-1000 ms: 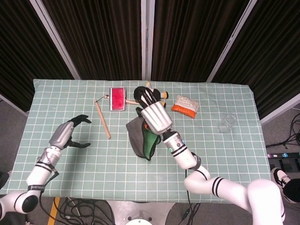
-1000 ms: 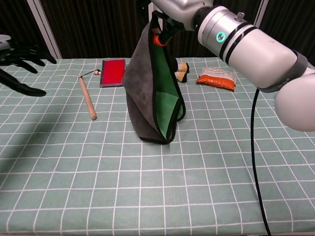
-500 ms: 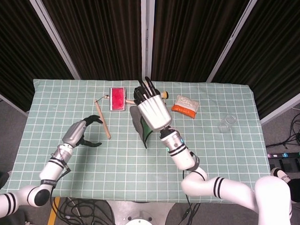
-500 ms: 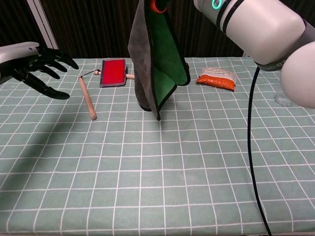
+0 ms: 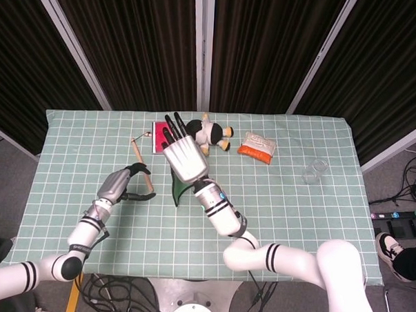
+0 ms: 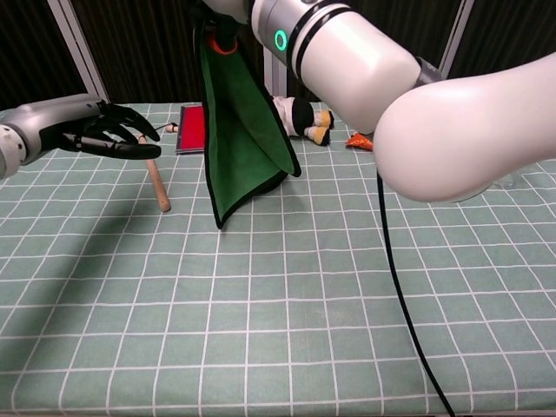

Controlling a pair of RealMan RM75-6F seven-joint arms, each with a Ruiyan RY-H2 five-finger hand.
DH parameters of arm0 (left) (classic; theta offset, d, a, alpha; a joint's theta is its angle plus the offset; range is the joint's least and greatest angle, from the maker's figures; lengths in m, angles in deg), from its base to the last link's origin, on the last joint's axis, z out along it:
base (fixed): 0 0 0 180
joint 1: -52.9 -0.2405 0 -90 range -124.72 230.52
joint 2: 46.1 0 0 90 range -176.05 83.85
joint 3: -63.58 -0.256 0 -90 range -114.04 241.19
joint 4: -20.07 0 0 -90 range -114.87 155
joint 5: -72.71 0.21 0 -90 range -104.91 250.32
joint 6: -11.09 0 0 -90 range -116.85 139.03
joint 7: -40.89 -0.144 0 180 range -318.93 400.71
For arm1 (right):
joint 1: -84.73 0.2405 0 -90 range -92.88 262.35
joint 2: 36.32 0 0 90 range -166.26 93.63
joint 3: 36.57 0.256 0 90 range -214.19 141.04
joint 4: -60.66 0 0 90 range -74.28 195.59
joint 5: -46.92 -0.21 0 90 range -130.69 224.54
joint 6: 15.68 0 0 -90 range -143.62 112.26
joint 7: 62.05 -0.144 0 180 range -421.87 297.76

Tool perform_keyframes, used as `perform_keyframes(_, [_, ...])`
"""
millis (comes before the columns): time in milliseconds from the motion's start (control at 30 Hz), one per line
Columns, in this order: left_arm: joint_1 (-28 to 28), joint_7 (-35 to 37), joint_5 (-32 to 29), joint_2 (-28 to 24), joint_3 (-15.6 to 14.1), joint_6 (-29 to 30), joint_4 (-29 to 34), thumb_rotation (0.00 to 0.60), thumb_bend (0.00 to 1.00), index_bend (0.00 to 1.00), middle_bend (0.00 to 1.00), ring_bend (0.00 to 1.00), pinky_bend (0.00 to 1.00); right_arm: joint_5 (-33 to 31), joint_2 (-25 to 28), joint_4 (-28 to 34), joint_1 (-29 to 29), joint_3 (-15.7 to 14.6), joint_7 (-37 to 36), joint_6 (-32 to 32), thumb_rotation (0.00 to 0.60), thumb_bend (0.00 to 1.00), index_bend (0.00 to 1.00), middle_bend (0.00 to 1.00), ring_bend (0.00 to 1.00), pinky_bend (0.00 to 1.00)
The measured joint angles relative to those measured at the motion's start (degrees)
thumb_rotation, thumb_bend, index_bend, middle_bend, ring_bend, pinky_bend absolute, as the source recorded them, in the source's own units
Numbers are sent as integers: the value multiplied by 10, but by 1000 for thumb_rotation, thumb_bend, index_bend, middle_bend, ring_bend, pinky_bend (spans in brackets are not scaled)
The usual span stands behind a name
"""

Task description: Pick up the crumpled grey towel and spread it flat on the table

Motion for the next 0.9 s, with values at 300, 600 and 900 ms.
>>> perform_keyframes(300, [29, -66, -55, 40, -2, 4, -24, 294, 0, 367, 262, 197, 250, -20, -24, -39, 21, 15, -22, 4, 600, 496, 734, 238, 7, 0])
perform_keyframes(600, [60, -108, -104, 77, 3, 4, -31, 260, 0, 368, 262, 197, 251, -27, -29, -57, 24, 14, -43, 11, 600, 492, 733, 237, 6, 0])
perform_keyframes(900, [97, -156, -157, 128, 14, 8, -71, 274, 0, 388, 262, 197, 251, -32, -18, -46, 23, 16, -51, 14, 600, 492, 731, 234, 6, 0])
